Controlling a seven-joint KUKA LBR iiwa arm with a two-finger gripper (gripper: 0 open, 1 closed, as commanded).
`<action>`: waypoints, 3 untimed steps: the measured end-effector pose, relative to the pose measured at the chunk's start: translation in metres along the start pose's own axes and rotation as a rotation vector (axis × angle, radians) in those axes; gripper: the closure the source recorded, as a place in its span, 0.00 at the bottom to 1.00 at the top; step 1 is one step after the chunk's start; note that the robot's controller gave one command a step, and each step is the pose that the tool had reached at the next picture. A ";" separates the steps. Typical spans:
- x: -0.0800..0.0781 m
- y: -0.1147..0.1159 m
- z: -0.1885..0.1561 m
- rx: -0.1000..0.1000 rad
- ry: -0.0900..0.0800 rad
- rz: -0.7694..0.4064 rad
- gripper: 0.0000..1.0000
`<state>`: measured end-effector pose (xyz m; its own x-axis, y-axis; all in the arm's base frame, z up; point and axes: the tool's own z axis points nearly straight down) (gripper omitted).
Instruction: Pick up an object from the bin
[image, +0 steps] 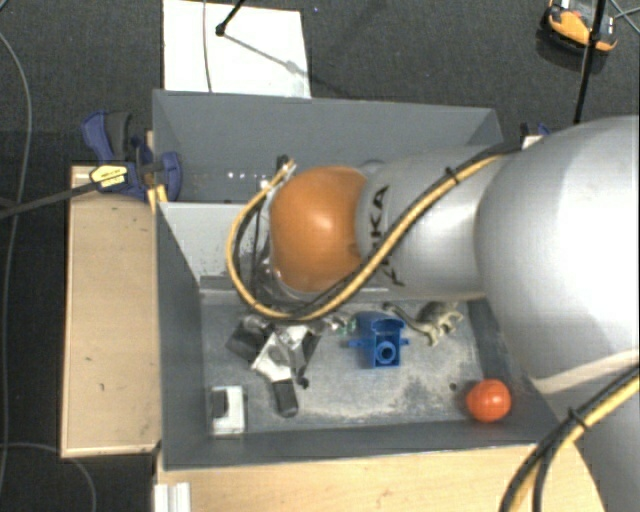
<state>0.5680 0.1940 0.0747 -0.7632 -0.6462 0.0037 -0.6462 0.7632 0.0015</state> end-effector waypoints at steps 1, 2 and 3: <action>-0.015 0.002 -0.005 0.002 0.003 -0.129 1.00; -0.027 0.009 -0.005 0.008 0.004 -0.206 1.00; -0.019 0.011 -0.005 0.013 -0.018 -0.193 1.00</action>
Offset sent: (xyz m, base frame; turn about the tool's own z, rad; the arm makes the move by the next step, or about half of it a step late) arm 0.0089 0.0360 -0.0047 -0.1948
